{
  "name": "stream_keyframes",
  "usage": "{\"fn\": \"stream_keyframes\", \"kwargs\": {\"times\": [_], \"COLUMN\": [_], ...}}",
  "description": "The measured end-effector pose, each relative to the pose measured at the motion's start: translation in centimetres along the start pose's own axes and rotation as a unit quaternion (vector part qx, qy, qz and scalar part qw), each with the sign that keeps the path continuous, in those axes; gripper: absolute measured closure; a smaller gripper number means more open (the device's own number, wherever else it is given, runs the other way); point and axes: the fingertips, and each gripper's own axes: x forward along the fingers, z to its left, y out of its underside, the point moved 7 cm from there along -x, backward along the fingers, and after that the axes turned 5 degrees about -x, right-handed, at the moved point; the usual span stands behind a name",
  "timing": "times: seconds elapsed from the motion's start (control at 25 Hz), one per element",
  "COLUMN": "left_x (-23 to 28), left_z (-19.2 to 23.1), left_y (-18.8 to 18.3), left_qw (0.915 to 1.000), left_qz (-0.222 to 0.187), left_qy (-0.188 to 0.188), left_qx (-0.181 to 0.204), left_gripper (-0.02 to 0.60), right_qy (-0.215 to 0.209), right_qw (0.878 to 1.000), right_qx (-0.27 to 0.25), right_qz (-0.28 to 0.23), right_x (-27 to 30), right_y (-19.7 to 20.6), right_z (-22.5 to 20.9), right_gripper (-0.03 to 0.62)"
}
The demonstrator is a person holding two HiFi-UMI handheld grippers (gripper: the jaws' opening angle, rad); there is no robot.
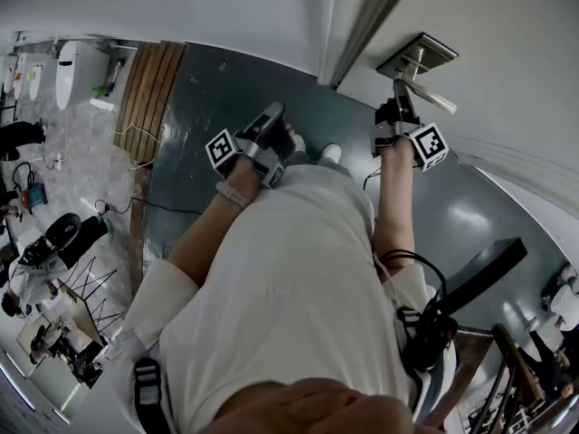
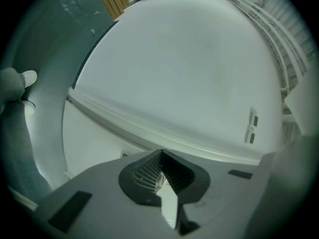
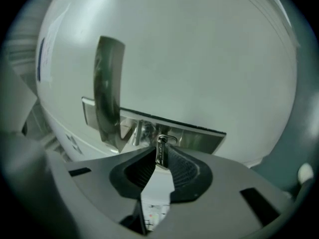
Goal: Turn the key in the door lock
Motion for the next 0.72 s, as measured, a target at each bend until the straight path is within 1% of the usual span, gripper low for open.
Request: {"fn": "stream_keyframes", "kwargs": {"times": [0.04,0.08,0.12,0.16,0.2,0.24,0.28,0.32,0.36,0.4,0.44,0.48,0.52,0.6,0.68,0.72], "left_x": [0.0,0.0,0.0,0.0,-0.1,-0.1,-0.1,-0.1,-0.1,-0.1,-0.1,-0.1,-0.2,-0.2,-0.2,-0.2], "left_z": [0.0,0.0,0.0,0.0,0.0,0.1,0.2,0.2,0.3,0.3,0.3,0.3,0.3,0.4,0.5,0.5], "left_y": [0.0,0.0,0.0,0.0,0.0,0.0,0.0,0.0,0.0,-0.1,-0.1,-0.1,-0.1,-0.1,-0.3,-0.3], "left_qw": [1.0000,1.0000,1.0000,1.0000,1.0000,1.0000,1.0000,1.0000,1.0000,1.0000,1.0000,1.0000,1.0000,1.0000,1.0000,1.0000], "left_qz": [-0.001,-0.002,-0.002,-0.002,-0.001,0.000,0.001,0.002,0.002,0.001,0.000,0.000,0.001,0.002,0.001,0.002], "left_qy": [0.000,0.001,0.001,0.000,-0.001,-0.002,-0.002,-0.002,-0.001,-0.001,0.000,0.000,0.000,0.000,0.001,0.001], "left_qx": [0.000,0.000,0.000,0.000,0.000,0.000,0.000,0.000,0.000,0.001,0.001,0.001,0.001,0.002,0.003,0.003], "left_gripper": [0.574,0.574,0.574,0.574,0.574,0.574,0.574,0.574,0.574,0.574,0.574,0.574,0.574,0.574,0.574,0.574], "right_qy": [0.002,0.010,0.025,0.047,0.072,0.100,0.126,0.149,0.168,0.181,0.191,0.196,0.197,0.195,0.191,0.188], "right_qw": [0.999,0.993,0.981,0.962,0.934,0.897,0.855,0.811,0.771,0.742,0.726,0.723,0.729,0.749,0.764,0.774], "right_qx": [-0.054,-0.119,-0.191,-0.268,-0.349,-0.428,-0.501,-0.563,-0.611,-0.642,-0.657,-0.659,-0.653,-0.631,-0.613,-0.602], "right_qz": [0.007,0.016,0.023,0.028,0.032,0.038,0.046,0.055,0.062,0.066,0.067,0.065,0.061,0.054,0.054,0.055], "right_x": [0.1,0.3,0.4,0.4,0.4,0.4,0.5,0.8,1.2,1.6,1.9,1.9,1.9,1.8,1.7,1.7], "right_y": [-0.1,-0.2,-0.1,0.0,0.1,0.4,0.8,1.3,1.7,2.1,2.5,2.7,2.8,2.7,2.5,2.4], "right_z": [0.3,0.7,1.1,1.5,1.8,2.1,2.5,2.8,3.2,3.6,3.8,3.9,3.8,3.6,3.4,3.3], "right_gripper": [0.527,0.520,0.519,0.520,0.519,0.520,0.520,0.520,0.520,0.520,0.520,0.520,0.520,0.525,0.530,0.531]}}
